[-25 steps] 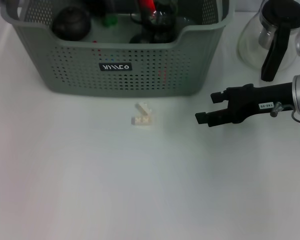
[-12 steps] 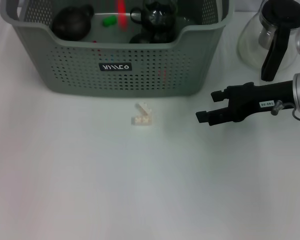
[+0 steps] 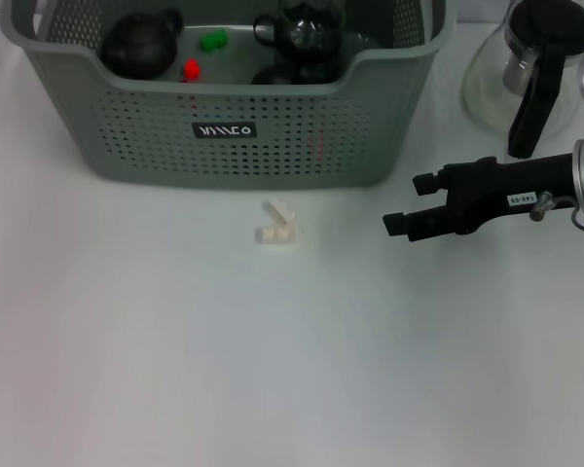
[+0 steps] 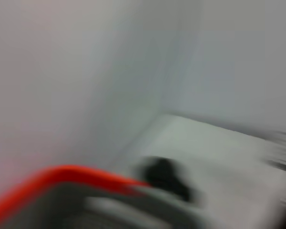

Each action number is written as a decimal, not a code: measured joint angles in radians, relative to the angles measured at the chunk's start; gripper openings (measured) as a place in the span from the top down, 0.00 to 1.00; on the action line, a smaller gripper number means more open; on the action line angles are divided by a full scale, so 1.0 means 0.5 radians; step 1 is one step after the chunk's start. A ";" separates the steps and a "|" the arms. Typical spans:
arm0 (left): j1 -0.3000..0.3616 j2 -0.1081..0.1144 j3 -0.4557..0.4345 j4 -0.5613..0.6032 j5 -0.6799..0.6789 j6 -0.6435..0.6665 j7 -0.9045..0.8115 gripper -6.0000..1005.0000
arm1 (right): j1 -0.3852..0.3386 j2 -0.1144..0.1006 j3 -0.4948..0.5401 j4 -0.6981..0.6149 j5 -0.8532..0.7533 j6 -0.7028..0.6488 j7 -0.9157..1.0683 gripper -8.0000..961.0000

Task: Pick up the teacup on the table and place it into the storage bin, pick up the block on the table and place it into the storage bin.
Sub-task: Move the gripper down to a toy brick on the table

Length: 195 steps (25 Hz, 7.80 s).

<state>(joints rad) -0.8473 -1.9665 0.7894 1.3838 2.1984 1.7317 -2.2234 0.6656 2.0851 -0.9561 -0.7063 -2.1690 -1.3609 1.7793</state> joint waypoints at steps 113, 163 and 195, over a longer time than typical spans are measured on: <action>0.128 -0.423 1.658 -0.779 1.000 -1.025 -1.511 0.25 | 0.043 -0.078 -0.092 -0.355 -0.255 -0.537 -0.224 0.02; 0.118 -0.424 1.788 -0.598 1.101 -0.831 -1.508 0.32 | 0.019 -0.062 -0.085 -0.355 -0.255 -0.481 -0.233 0.02; 0.075 -0.423 1.863 -0.707 1.104 -0.917 -1.508 0.34 | 0.020 -0.062 -0.082 -0.355 -0.255 -0.460 -0.248 0.02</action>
<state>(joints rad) -0.8096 -2.1782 1.7211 1.0301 2.7504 1.2734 -2.9774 0.6757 2.0543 -0.9972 -0.8836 -2.2963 -1.5910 1.6554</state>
